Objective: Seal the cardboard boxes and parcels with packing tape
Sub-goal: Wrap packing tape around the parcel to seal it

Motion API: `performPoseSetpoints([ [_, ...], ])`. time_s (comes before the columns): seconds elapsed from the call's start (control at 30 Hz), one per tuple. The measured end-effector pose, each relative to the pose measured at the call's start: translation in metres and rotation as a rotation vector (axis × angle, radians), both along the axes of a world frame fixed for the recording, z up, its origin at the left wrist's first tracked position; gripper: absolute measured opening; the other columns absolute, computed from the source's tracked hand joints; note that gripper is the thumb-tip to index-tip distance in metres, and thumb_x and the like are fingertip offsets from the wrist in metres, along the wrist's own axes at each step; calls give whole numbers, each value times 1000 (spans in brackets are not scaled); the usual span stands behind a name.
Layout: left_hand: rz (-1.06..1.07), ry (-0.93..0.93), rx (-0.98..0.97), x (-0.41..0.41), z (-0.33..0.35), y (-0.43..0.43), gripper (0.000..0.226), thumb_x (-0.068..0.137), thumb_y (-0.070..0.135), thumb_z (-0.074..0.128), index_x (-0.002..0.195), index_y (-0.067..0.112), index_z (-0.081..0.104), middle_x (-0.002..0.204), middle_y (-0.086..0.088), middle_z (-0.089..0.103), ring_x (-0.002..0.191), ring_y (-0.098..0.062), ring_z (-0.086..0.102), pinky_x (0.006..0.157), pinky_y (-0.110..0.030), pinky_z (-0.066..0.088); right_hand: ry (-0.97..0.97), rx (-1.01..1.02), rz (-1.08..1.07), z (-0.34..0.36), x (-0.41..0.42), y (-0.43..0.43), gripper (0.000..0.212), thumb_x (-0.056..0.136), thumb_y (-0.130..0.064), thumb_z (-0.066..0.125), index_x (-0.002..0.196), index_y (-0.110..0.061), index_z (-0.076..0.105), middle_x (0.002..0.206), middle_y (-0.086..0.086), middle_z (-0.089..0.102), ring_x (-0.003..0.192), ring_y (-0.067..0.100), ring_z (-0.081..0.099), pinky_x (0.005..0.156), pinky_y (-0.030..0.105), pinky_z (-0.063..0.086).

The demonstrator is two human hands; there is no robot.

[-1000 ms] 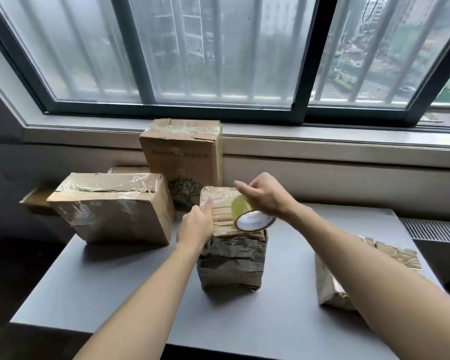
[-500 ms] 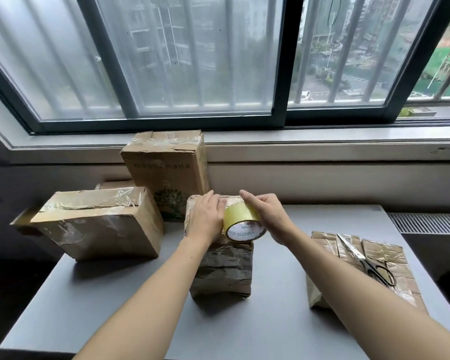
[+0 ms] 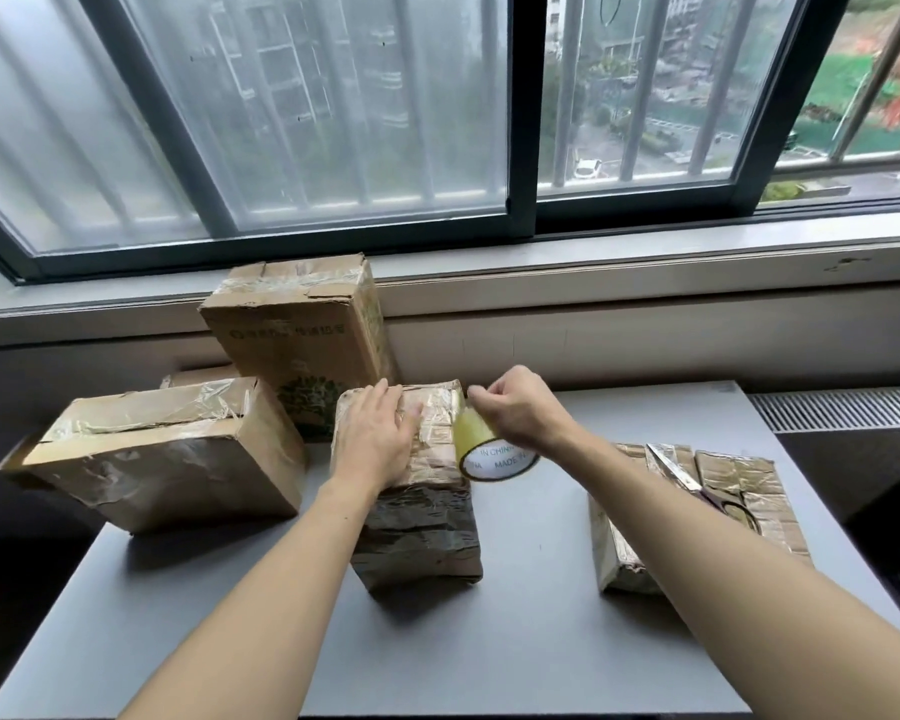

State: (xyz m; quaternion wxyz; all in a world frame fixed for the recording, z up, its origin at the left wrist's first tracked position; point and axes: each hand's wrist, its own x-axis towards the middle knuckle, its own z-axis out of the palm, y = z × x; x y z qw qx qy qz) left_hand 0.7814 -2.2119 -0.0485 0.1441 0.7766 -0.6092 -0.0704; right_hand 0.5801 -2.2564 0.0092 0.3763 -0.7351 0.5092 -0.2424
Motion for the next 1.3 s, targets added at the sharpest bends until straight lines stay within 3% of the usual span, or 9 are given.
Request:
performPoseSetpoints([
  [0.23,-3,-76,19,-3,3,4,79,96,69,22,153,16,34,162,-5,25,150,-21,18,122,-37,7,123,43,-64,-45,-15,6,52,88,-23,51,46,-17,22,40,-4,18,41,15,18,45,33,22],
  [0.5,-26,-196,119,-23,7,9,104,83,85,22,158,14,16,166,-6,7,153,-21,3,124,-39,-1,274,65,-59,-96,-4,21,45,90,-28,47,52,-6,38,50,9,33,63,35,41,58,31,32],
  [0.63,1,-205,153,-23,6,12,101,84,86,16,158,18,13,166,-6,5,152,-22,1,123,-46,-1,311,31,-62,-101,11,25,32,94,-29,45,73,-10,60,87,21,69,84,40,64,64,31,38],
  [0.73,79,-143,210,-39,15,15,90,89,79,18,159,22,9,166,-6,-2,152,-21,-6,120,-57,-4,326,14,-53,-102,13,23,35,95,-29,44,87,-5,69,99,22,71,91,40,66,67,33,39],
  [0.8,85,-141,280,-59,21,18,100,84,85,18,159,20,3,166,-8,-9,152,-23,-11,117,-63,-6,309,22,-43,-102,13,22,35,96,-28,44,85,-6,68,97,22,71,91,40,66,67,33,40],
  [0.9,81,-143,408,-79,24,22,116,77,91,28,157,18,-13,164,-7,-22,150,-24,-21,112,-68,-8,240,108,-15,-103,9,20,29,96,-23,44,72,-14,58,83,18,68,83,39,64,65,33,41],
  [1.03,88,-150,423,-70,24,26,99,91,66,40,155,20,-20,161,-8,-30,149,-23,-26,112,-72,-6,42,188,-124,-100,2,17,56,99,-32,47,49,-12,33,48,6,33,57,26,32,56,34,30],
  [1.17,153,-53,377,-43,32,30,90,96,50,42,156,19,-17,162,-10,-27,150,-25,-22,118,-64,-3,-119,248,-187,-91,13,19,59,99,-38,50,48,-17,28,51,1,26,53,20,25,50,35,25],
  [1.3,393,52,374,-15,50,46,96,95,62,41,156,5,-7,164,-19,-8,152,-35,-6,121,-57,5,-354,355,-178,-87,34,23,56,97,-42,54,52,-21,28,56,0,26,55,17,24,51,31,19],
])
